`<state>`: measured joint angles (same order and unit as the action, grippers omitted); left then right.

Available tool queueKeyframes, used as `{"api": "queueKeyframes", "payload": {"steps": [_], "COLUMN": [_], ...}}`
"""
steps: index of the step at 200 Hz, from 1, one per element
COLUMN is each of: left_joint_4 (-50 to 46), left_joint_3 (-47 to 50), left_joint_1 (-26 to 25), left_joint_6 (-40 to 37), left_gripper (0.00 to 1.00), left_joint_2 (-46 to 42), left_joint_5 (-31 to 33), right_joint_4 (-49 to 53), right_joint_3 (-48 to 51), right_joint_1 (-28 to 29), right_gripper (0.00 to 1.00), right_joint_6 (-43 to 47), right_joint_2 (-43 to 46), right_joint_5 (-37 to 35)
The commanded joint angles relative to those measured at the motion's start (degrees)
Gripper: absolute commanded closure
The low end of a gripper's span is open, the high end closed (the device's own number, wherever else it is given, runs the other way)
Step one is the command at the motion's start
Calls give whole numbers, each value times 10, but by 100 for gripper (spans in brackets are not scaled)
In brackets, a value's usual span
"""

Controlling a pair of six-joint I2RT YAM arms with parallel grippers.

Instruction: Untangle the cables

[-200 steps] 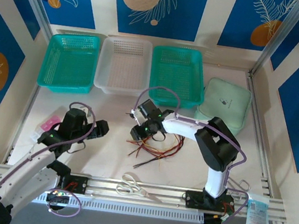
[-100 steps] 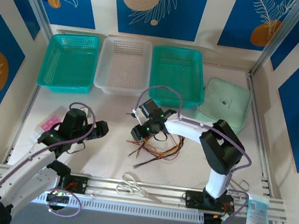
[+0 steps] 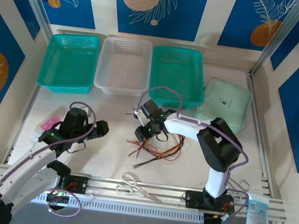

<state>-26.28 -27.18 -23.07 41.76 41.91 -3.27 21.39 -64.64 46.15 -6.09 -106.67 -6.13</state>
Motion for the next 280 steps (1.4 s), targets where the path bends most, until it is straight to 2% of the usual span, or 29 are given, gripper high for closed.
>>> {"api": "queueKeyframes", "payload": {"steps": [1,23,39,54,104,148,176,200,252,265,280], "left_joint_4": [-10,-11,-12,-16,-10,48,90,161,310,301,237], "left_joint_3": [-21,-25,-31,-39,-80,-152,-212,-244,-294,-320,-372], "left_joint_1": [-7,-7,-7,-7,-14,-32,-53,-73,-86,-86,-86], "left_joint_6": [7,9,10,16,46,78,84,100,128,114,76], "left_gripper": [16,16,17,18,20,30,31,32,38,39,39], "left_joint_2": [2,6,10,17,22,37,75,110,186,199,214], "left_joint_5": [-9,-10,-13,-14,-46,-103,-132,-167,-271,-293,-307], "right_joint_4": [23,20,17,13,-21,-40,-57,-70,-65,-55,-33], "right_joint_3": [-10,-5,-3,0,47,98,125,137,140,138,124], "right_joint_1": [0,1,3,3,4,-16,-26,-37,-55,-58,-59], "right_gripper": [58,68,89,96,96,96,95,95,93,93,93], "right_joint_6": [14,16,16,24,52,62,76,94,147,167,186], "right_joint_2": [-11,-7,6,21,146,283,374,439,494,496,492], "right_joint_5": [-9,-9,-5,5,23,105,154,210,297,299,266]}}
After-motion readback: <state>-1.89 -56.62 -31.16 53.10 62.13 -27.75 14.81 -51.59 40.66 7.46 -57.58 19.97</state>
